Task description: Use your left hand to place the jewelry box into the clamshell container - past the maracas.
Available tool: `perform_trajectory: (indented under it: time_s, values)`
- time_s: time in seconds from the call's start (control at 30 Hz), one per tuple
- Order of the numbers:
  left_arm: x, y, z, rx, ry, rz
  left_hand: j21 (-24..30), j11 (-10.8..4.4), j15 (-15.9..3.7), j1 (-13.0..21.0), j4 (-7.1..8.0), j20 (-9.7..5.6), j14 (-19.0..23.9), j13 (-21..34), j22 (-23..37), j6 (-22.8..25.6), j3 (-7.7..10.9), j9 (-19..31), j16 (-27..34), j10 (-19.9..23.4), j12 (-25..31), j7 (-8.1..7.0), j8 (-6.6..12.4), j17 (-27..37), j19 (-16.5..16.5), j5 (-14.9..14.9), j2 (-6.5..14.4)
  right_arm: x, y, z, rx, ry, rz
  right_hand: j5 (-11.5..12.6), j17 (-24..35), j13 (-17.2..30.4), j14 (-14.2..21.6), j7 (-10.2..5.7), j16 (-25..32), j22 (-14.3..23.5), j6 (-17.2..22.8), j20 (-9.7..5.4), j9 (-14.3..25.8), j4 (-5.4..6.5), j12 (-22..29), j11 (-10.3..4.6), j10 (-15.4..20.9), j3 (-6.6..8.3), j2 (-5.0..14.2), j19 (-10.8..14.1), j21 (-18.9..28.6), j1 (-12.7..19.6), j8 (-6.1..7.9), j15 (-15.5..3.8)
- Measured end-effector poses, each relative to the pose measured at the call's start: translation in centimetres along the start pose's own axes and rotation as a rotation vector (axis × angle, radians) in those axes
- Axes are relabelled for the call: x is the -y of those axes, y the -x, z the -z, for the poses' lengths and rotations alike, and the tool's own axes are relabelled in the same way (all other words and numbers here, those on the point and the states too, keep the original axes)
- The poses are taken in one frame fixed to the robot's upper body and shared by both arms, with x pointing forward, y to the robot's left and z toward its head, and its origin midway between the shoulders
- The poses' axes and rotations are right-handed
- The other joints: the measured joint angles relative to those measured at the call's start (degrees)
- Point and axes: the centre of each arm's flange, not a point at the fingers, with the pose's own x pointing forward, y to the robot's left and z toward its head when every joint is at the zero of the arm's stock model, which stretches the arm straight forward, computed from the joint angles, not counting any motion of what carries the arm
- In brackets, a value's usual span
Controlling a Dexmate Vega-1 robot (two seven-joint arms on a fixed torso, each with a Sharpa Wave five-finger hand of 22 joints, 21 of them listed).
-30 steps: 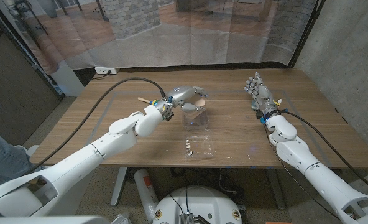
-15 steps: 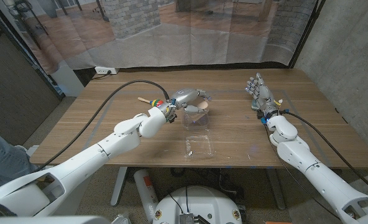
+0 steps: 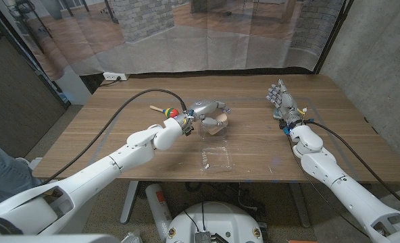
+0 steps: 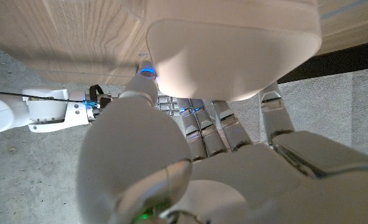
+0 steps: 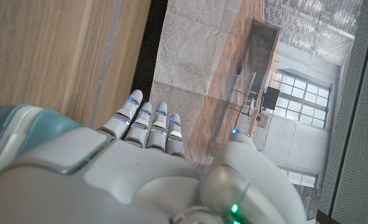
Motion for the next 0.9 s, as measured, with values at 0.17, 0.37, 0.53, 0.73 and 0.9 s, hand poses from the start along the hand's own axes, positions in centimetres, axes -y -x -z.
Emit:
perform_trajectory:
  time_s: [0.17, 0.37, 0.53, 0.73, 0.9]
  values:
    - [0.40, -0.07, -0.06, -0.001, 0.003, 0.010, 0.01, -0.22, 0.03, 0.01, 0.00, -0.04, -0.84, 0.00, 0.00, -0.31, 0.00, -0.27, -0.56, -0.23, -0.63, -0.31, 0.00, 0.00, -0.89, 0.00, 0.01, 0.06, 0.03, 0.06, -0.003, 0.001, 0.000, 0.00, 0.00, 0.00, 0.00, 0.00, 0.00, 0.00, 0.00, -0.05, 0.00, 0.00, 0.00, 0.00, 0.00, 0.00, 0.38, 0.05, 0.00, 0.38, 0.00, 0.00]
    - [0.56, -0.08, -0.11, -0.006, 0.000, 0.019, -0.58, -0.87, 0.23, 1.03, 1.03, 0.29, -3.34, 0.26, 0.00, -1.43, -1.04, -0.27, -1.91, -1.64, -1.76, -1.43, 0.00, -0.57, -5.33, -0.01, 1.08, 0.11, 0.13, 0.16, -0.006, 0.001, -0.001, 0.00, 0.00, 0.00, 0.00, 0.00, 0.00, 0.00, 0.00, -0.32, 0.00, -0.24, 0.00, 0.00, 0.00, -0.24, 0.39, 0.31, 0.00, 0.37, 0.00, 0.00]
    - [0.62, 0.06, -0.31, -0.008, -0.008, 0.025, -2.22, -0.22, 0.39, 1.89, 2.23, 0.83, -7.53, 0.26, -0.27, -4.19, -2.25, -0.49, -3.48, -5.43, -4.22, -2.84, -1.07, -1.49, -10.99, -0.02, 4.18, 0.16, 0.31, 0.33, -0.011, 0.001, -0.001, 0.00, 0.00, 0.00, 0.15, 0.00, 0.00, 0.00, 0.00, -0.31, 0.00, -0.24, 0.00, 0.00, 0.00, -0.24, 0.84, 0.31, -0.22, -0.08, 0.00, -0.15]
    - [0.60, 0.25, -0.37, -0.010, -0.016, 0.036, -4.09, 1.54, 1.77, -0.18, 3.72, 2.44, -12.58, 0.14, -0.26, -8.84, -3.74, -0.80, -4.17, -9.59, -7.08, -3.44, -3.09, -2.28, -15.23, -0.02, 5.94, 0.21, 0.47, 0.34, -0.014, 0.003, -0.002, 0.00, 0.00, 0.00, 0.32, -0.26, 0.00, 0.00, 0.26, -0.31, 0.00, -0.24, 0.00, 0.00, 0.00, -0.24, 0.84, 0.31, -0.22, -0.08, 0.00, -0.32]
    - [0.74, 0.35, -0.35, -0.012, -0.017, 0.063, -4.72, 2.36, 2.52, -3.78, 5.08, 3.44, -14.17, 0.09, -0.26, -10.75, -4.61, -1.07, -4.17, -11.03, -7.97, -2.61, -4.03, -2.55, -16.69, 0.01, 4.80, 0.27, 0.70, 0.30, -0.015, 0.006, -0.005, 0.00, 0.00, 0.00, 0.32, -0.33, 0.00, 0.00, 0.33, -0.31, 0.00, -0.24, 0.00, 0.00, 0.00, -0.24, 0.84, 0.30, -0.22, -0.08, 0.00, -0.32]
